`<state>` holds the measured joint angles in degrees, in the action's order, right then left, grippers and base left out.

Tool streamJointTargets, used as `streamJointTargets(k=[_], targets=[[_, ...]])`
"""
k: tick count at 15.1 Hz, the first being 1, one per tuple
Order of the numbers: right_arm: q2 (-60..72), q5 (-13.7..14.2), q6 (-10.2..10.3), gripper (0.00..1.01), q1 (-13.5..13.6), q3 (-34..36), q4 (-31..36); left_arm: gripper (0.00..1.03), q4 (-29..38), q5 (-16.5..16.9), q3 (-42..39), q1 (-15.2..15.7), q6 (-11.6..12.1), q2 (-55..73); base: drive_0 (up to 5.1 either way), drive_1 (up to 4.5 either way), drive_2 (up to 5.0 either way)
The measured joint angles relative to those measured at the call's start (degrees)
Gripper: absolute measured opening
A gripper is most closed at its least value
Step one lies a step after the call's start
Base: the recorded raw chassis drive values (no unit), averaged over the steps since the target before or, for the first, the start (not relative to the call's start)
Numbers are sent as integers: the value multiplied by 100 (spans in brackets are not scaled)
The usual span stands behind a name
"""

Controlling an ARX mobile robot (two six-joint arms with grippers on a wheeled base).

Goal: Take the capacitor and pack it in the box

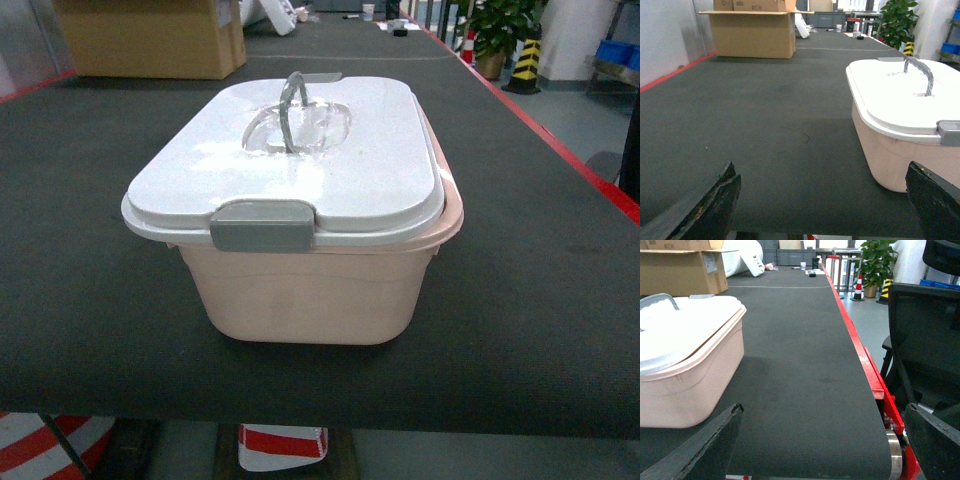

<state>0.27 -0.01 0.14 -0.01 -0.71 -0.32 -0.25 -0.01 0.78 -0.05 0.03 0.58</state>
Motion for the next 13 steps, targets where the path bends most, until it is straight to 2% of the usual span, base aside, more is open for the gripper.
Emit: streamJointTargets(k=[13], targets=[[0, 0, 0, 98, 0, 0, 0, 98, 0, 0, 0, 0, 0, 0, 0, 0, 0]])
